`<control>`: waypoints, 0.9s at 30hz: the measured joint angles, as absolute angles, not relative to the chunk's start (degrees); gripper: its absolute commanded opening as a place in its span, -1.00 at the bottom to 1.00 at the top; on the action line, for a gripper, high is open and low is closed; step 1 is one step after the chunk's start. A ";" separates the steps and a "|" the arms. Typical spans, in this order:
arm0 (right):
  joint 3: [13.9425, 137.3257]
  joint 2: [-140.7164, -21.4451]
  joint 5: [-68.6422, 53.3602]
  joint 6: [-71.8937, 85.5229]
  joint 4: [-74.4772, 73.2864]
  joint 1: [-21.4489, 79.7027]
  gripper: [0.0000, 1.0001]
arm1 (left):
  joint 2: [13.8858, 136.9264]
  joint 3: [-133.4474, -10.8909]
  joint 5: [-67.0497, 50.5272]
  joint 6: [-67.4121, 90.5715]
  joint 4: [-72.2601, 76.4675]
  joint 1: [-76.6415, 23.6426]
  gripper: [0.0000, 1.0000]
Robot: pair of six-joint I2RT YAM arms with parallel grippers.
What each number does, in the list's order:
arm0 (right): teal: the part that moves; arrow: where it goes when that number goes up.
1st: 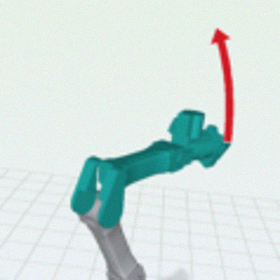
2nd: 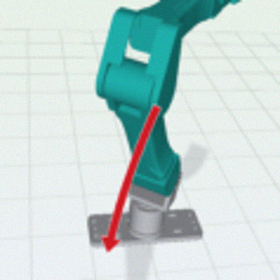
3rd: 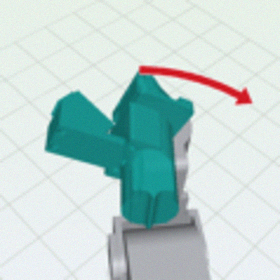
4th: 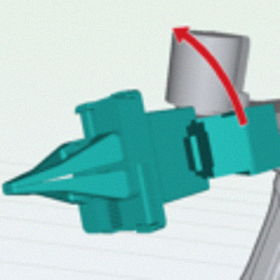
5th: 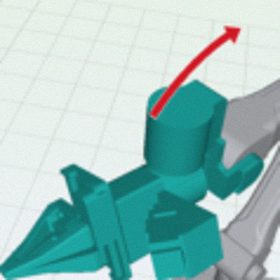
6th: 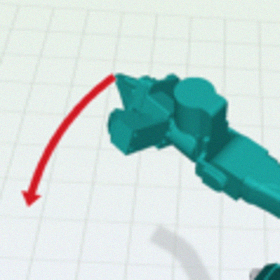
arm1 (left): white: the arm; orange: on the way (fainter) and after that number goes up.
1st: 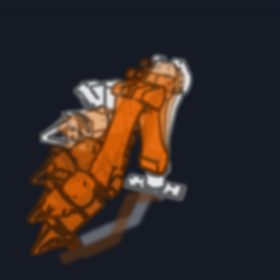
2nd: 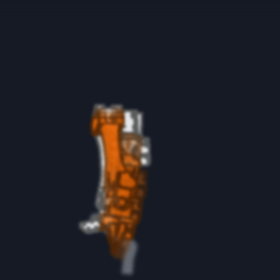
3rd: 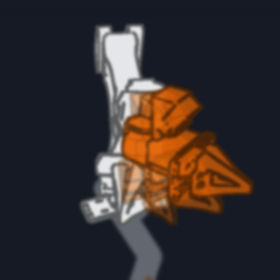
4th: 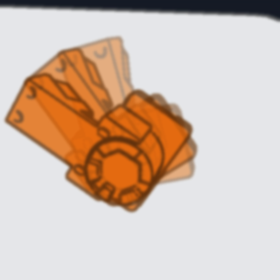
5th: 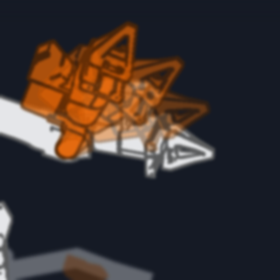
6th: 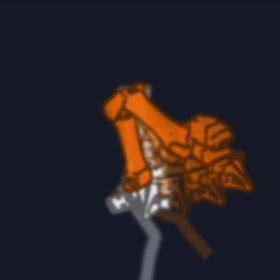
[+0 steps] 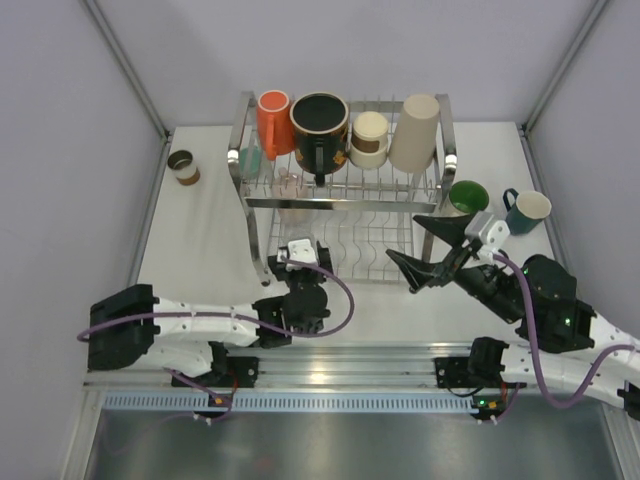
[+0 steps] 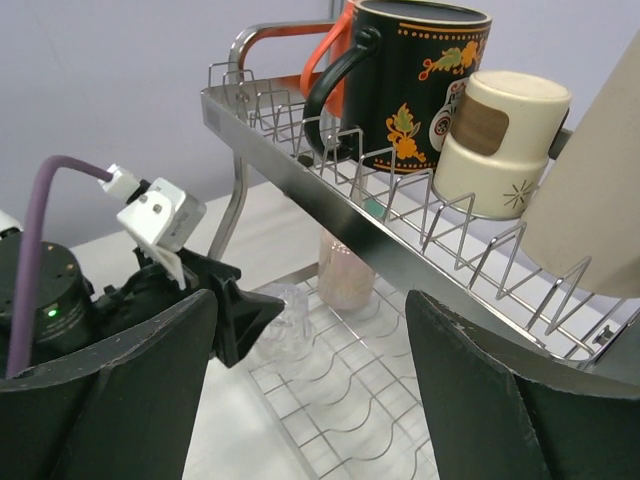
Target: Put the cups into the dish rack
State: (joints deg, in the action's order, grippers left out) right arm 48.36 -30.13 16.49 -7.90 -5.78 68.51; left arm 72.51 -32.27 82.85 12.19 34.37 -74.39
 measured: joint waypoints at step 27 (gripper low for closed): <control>48.12 -29.28 16.47 -6.87 -7.40 68.51 0.52 | 85.80 -42.11 59.96 36.01 -1.10 -61.91 -1.00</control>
